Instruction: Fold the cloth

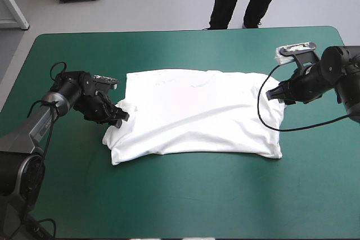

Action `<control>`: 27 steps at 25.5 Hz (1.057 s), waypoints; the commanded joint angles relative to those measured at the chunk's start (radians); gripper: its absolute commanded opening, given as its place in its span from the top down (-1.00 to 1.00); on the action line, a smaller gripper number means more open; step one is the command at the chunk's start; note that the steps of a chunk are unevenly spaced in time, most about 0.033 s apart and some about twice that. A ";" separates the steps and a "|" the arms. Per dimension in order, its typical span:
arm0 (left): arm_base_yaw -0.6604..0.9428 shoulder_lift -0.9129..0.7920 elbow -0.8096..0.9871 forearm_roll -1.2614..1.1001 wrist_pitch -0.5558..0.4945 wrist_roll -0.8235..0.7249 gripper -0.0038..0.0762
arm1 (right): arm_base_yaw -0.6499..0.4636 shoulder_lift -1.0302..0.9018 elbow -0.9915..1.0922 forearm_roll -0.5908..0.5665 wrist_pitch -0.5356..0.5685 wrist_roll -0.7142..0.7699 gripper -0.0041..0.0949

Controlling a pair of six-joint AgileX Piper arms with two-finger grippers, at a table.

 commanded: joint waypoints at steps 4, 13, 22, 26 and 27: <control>-0.001 -0.009 -0.030 -0.032 0.008 0.008 -0.09 | -0.009 -0.030 -0.032 0.002 -0.029 -0.003 0.01; -0.040 0.034 -0.030 -0.061 0.038 0.013 0.41 | -0.009 -0.030 -0.032 0.023 -0.027 -0.003 0.01; -0.071 0.000 -0.050 -0.059 0.137 -0.008 0.96 | -0.009 -0.030 -0.032 0.048 -0.023 -0.007 0.01; -0.072 -0.087 -0.118 -0.068 0.171 -0.023 0.96 | -0.009 -0.030 -0.032 0.051 -0.025 -0.007 0.01; -0.072 -0.093 -0.140 -0.074 0.180 -0.026 0.96 | -0.009 -0.030 -0.032 0.051 -0.025 -0.008 0.01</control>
